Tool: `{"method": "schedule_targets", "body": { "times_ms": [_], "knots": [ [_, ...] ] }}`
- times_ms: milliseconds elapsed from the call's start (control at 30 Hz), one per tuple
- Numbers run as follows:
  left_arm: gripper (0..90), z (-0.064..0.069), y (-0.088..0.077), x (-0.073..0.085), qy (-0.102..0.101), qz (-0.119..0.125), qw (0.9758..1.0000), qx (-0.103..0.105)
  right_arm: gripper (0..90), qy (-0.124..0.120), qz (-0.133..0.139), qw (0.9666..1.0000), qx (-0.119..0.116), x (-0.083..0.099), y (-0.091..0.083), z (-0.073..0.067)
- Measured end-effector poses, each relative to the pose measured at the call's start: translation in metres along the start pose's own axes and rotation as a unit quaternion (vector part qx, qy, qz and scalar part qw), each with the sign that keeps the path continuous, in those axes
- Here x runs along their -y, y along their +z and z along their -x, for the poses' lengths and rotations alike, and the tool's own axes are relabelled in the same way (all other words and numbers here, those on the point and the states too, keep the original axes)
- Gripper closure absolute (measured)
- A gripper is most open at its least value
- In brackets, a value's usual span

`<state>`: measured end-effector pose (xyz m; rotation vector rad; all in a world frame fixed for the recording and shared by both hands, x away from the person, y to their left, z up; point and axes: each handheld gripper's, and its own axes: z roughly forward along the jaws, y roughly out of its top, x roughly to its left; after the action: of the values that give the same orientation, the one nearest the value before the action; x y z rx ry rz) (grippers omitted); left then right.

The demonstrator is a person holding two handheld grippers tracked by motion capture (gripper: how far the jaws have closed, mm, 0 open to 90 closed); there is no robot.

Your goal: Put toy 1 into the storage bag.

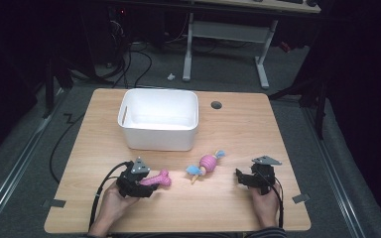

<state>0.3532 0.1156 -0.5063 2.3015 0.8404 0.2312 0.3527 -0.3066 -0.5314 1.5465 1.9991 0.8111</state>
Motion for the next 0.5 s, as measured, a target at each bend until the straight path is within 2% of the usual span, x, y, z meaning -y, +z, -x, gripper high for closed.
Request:
{"method": "schedule_targets", "body": {
  "times_ms": [233, 500],
  "knots": [
    [46.8, -0.0001, 0.0036, -0.0003, 0.006, -0.006, 1.0000, -0.006, 16.0, -0.001, 0.000, 1.0000, 0.000, 0.0000, -0.0001, 0.0000],
    [50.6, -0.0002, 0.0031, -0.0015, 0.016, -0.011, 0.9998, -0.001, 16.0, -0.001, 0.000, 1.0000, -0.001, 0.0001, 0.0000, 0.0001]
  ]
}}
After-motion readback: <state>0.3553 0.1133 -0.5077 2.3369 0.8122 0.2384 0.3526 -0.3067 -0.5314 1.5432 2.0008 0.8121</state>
